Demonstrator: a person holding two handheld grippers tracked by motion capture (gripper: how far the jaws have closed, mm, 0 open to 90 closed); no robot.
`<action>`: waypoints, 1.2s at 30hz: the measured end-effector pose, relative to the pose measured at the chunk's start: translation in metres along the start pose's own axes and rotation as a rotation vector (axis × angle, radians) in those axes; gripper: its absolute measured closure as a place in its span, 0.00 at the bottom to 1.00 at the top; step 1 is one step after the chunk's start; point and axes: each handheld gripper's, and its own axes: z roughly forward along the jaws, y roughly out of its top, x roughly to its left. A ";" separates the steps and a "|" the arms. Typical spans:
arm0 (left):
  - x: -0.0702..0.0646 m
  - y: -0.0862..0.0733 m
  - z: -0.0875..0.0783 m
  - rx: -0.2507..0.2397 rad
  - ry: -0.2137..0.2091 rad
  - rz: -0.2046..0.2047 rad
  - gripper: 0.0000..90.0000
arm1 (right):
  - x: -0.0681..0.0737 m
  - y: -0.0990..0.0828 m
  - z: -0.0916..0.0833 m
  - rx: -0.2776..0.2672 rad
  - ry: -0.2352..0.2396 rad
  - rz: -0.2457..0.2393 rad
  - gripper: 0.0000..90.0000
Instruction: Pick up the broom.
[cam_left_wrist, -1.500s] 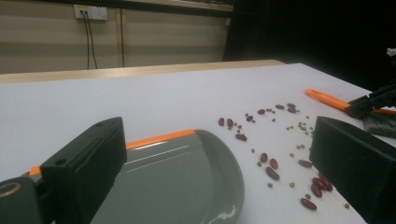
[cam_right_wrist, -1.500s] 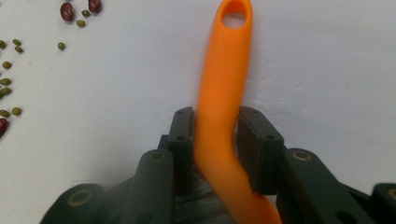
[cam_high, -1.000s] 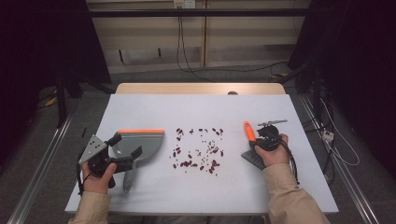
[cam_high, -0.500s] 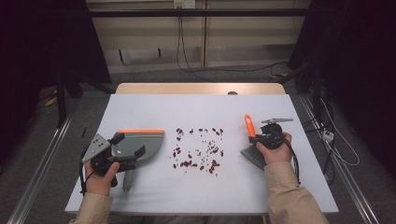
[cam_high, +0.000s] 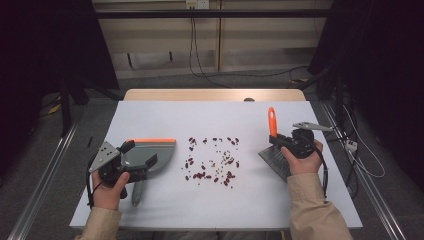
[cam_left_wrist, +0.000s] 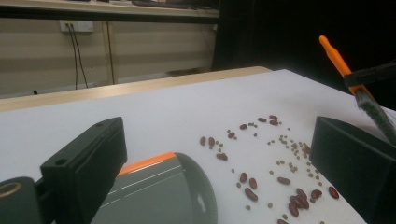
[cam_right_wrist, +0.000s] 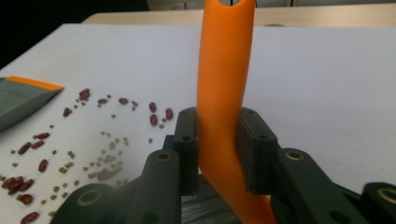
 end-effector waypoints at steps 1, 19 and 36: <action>-0.001 0.000 0.000 -0.002 -0.002 -0.006 0.04 | 0.000 0.001 -0.002 -0.010 0.004 0.005 0.80; -0.015 0.013 0.017 0.031 -0.059 0.004 0.05 | 0.019 0.013 -0.016 -0.098 0.047 -0.009 0.80; -0.039 0.024 0.047 0.066 -0.162 0.012 0.05 | 0.050 0.038 -0.007 -0.171 0.100 -0.001 0.80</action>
